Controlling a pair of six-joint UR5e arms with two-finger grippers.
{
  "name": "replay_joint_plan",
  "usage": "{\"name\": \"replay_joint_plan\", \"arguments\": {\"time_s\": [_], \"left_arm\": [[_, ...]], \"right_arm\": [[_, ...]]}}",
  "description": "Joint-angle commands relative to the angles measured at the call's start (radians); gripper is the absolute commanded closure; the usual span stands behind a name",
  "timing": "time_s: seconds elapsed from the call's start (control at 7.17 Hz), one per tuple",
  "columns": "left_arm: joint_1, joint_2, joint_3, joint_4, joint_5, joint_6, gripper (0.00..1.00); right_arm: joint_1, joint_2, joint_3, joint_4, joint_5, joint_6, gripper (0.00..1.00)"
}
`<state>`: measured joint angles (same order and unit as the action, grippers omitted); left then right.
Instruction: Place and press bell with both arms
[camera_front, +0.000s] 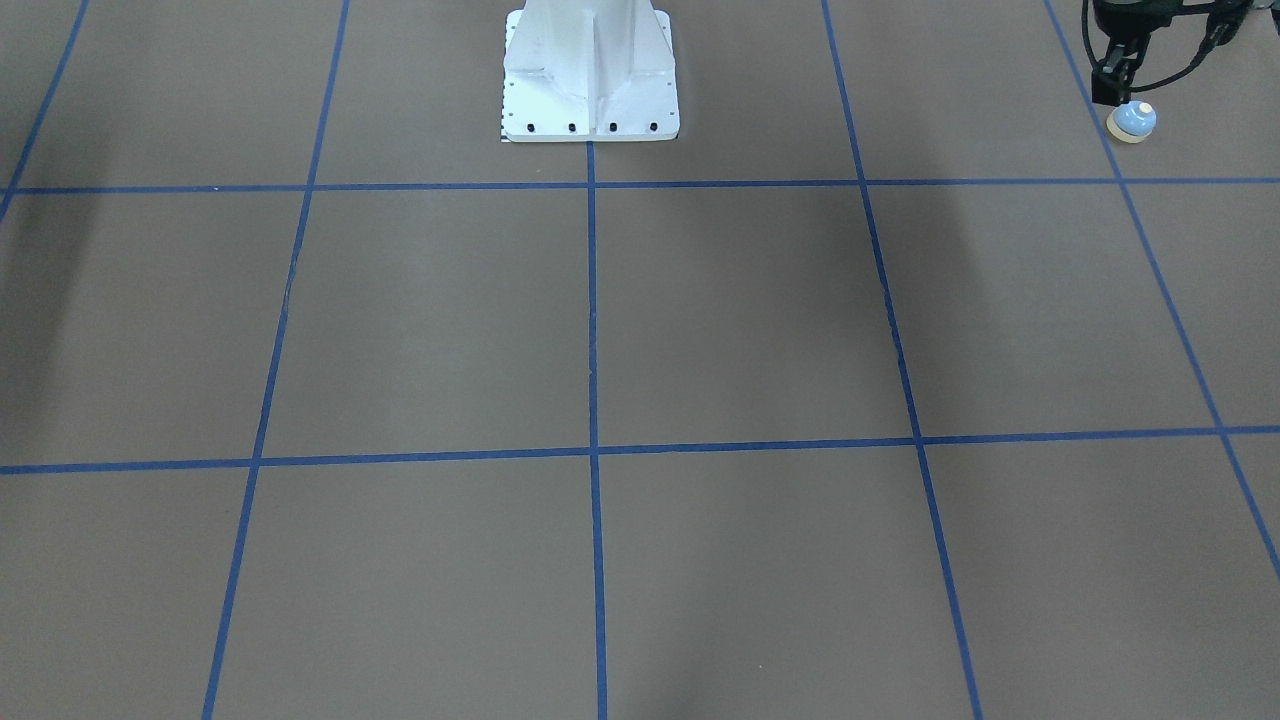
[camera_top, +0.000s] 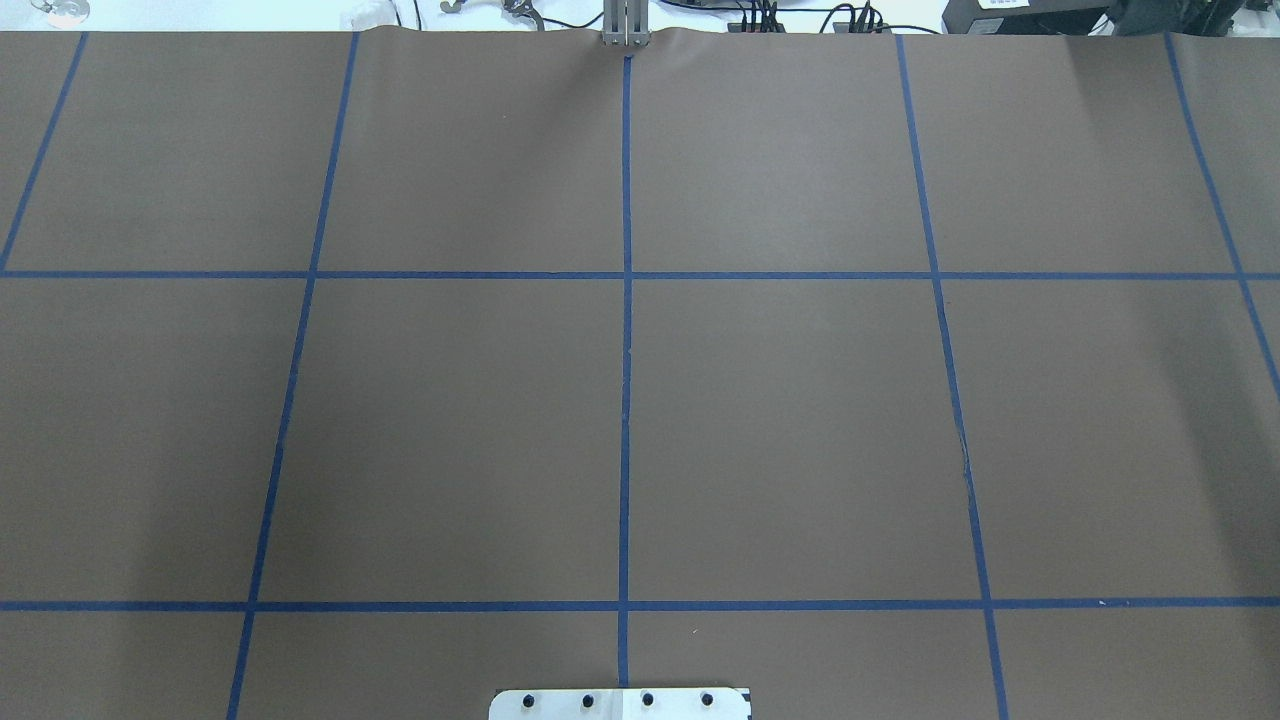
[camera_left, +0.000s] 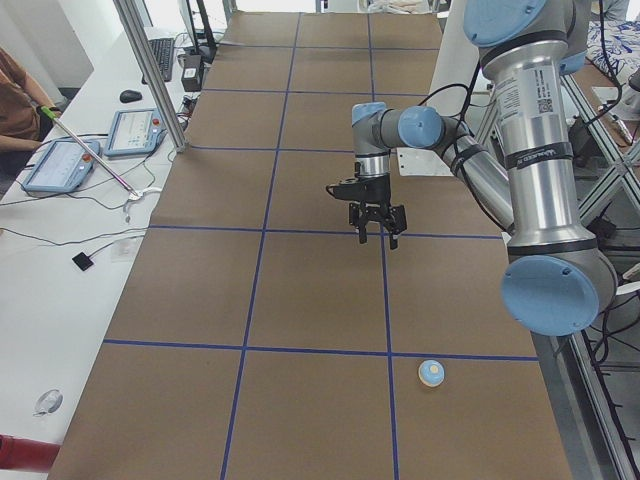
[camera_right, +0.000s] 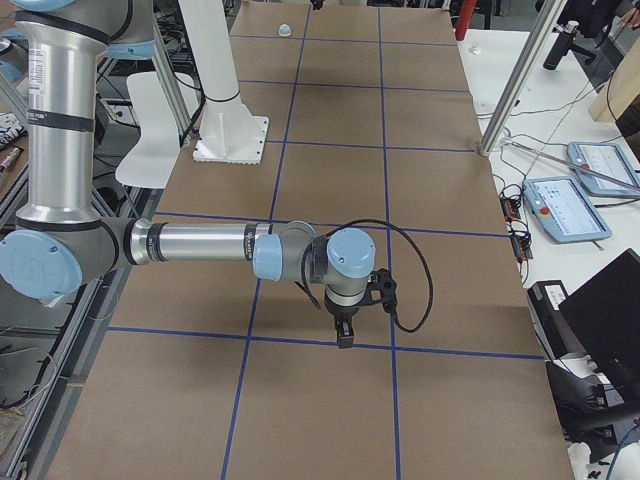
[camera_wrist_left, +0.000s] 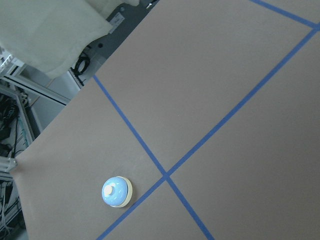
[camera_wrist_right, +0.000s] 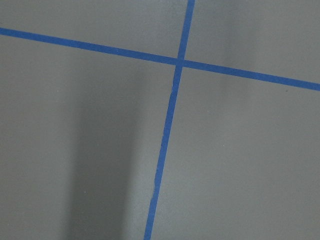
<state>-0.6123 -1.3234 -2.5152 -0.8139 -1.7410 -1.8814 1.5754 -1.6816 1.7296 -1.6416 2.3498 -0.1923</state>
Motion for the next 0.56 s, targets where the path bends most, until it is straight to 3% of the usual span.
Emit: {"name": "replay_joint_plan", "arguments": {"time_s": [0.0,0.42], "left_arm": [[0.156,0.097,0.041,0.039,0.012,-0.378,0.0],[0.169,0.102,0.288,0.018,0.012,-0.704,0.0]], "right_arm": [[0.0,0.01,0.001,0.002,-0.001,-0.003,0.0],[0.006,-0.001,0.042,0.0,-0.004,0.001,0.0]]}}
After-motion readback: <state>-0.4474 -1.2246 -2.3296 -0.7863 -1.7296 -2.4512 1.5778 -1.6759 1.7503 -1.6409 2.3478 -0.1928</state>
